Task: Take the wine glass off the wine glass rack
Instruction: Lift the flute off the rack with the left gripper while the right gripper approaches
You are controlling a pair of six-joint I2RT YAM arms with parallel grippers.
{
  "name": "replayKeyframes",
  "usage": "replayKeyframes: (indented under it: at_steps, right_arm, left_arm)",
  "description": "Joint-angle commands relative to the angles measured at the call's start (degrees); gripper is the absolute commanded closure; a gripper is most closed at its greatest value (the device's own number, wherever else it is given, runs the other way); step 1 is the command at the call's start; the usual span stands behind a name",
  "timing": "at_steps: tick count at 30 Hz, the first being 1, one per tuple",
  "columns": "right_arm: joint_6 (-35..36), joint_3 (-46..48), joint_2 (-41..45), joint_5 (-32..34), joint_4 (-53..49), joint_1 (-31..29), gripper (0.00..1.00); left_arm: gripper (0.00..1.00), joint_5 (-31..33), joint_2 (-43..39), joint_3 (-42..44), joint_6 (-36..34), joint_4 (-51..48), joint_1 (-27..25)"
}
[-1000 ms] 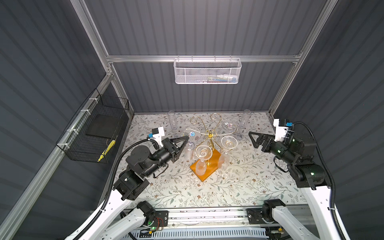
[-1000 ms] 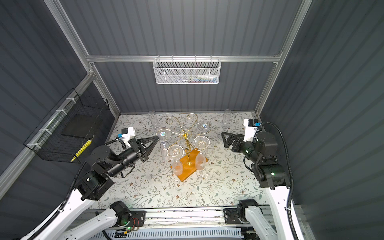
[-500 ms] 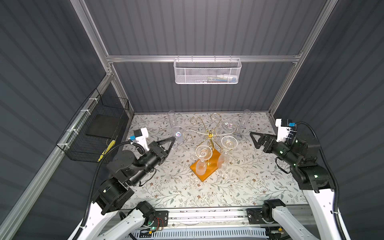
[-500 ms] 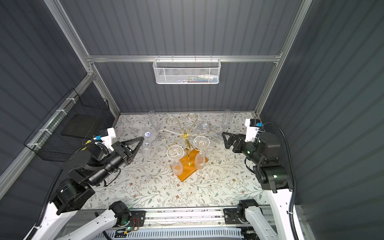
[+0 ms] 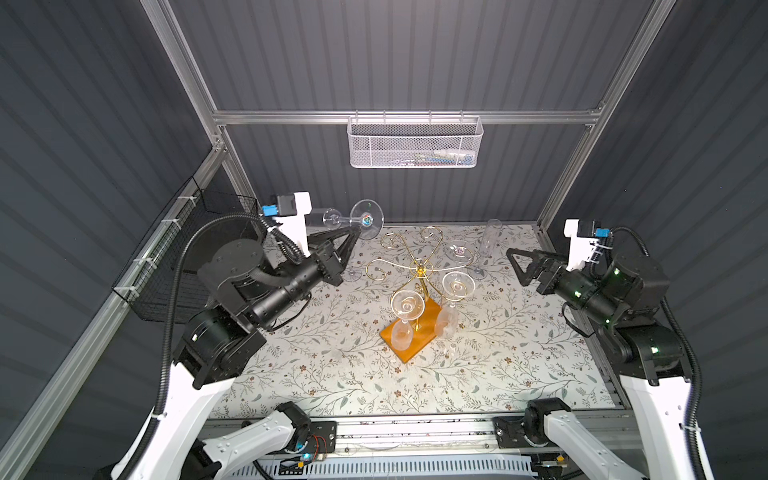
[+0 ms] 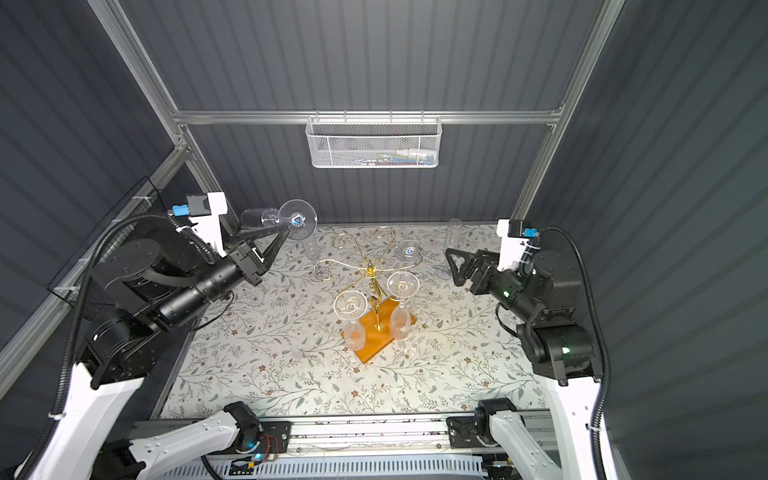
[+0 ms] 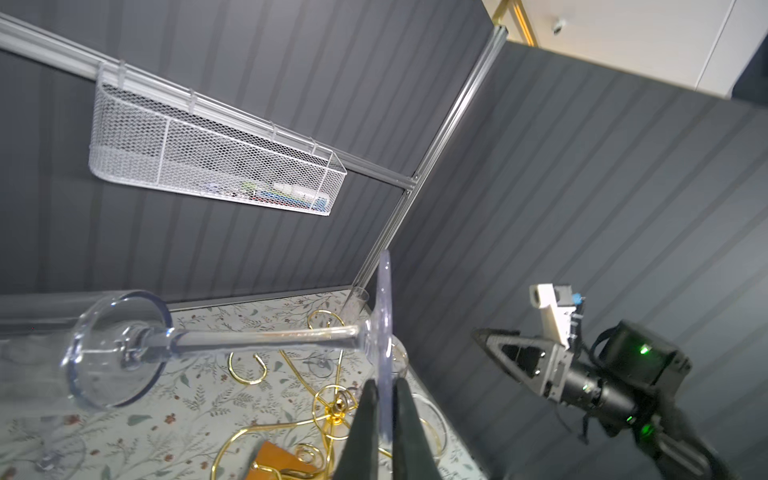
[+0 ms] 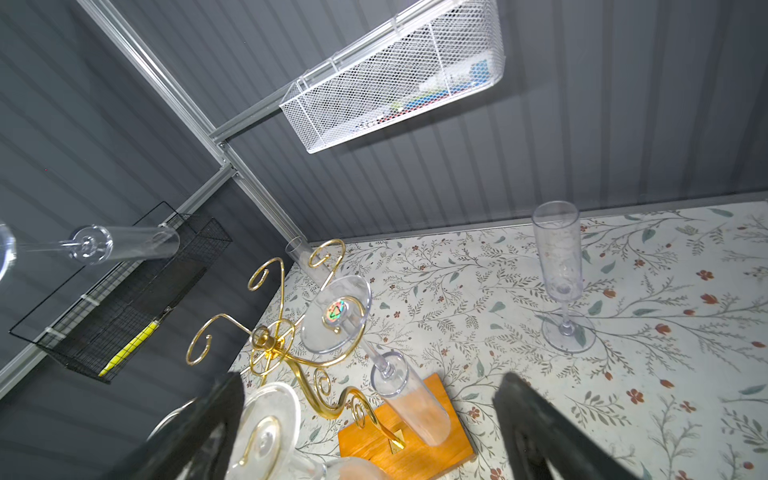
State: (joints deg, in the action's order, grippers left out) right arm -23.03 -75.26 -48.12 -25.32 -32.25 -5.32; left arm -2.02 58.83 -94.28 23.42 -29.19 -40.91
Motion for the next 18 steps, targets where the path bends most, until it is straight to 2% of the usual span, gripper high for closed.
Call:
replayKeyframes:
  at_steps: [1, 11, 18]
  right_arm:
    - [0.1, -4.16, -1.51, -4.29, -1.6, -0.2, 0.05]
    - [-1.74, -12.62, -5.73, -10.0, -2.2, -0.14, 0.1]
    - [-1.8, -15.75, -6.79, -12.25, -2.65, -0.13, 0.12]
  left_arm:
    - [1.0, -4.09, 3.61, -4.07, -15.6, -2.3, -0.01]
    - [1.0, -10.32, 10.1, -5.39, -27.39, 3.07, -0.38]
    - [1.0, -5.71, 14.47, -7.66, -36.66, 2.52, -3.0]
